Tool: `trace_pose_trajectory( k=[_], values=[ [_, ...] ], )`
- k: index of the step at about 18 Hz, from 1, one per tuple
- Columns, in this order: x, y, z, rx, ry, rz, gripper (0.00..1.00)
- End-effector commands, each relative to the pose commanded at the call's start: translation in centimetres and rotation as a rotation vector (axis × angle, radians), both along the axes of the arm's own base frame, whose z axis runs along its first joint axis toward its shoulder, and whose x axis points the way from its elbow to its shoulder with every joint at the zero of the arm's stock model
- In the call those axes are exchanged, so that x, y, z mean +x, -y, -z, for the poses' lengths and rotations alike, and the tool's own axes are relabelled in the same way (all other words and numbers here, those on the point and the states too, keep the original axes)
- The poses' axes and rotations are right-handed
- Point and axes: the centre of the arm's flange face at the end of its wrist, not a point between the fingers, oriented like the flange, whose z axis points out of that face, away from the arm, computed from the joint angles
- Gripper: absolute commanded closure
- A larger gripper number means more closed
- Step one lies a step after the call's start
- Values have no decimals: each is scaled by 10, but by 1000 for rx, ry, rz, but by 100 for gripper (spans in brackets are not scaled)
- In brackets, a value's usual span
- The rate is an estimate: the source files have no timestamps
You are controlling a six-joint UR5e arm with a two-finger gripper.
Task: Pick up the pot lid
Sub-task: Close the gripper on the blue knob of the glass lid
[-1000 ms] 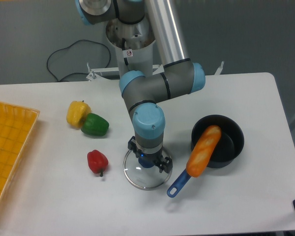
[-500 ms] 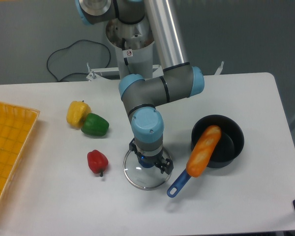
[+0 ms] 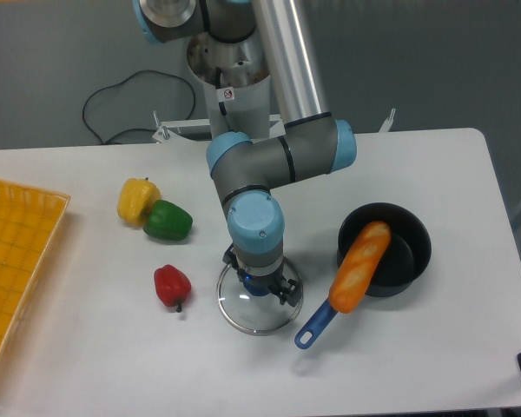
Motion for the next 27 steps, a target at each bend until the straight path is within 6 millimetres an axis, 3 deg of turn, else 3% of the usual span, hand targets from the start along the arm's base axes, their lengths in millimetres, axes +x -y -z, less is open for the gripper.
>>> trace_pose_trajectory(
  k=[16,27],
  values=[
    [3,3,-9,18,13,-5,0],
    [7,1,0,3,22,-5,0]
  ],
)
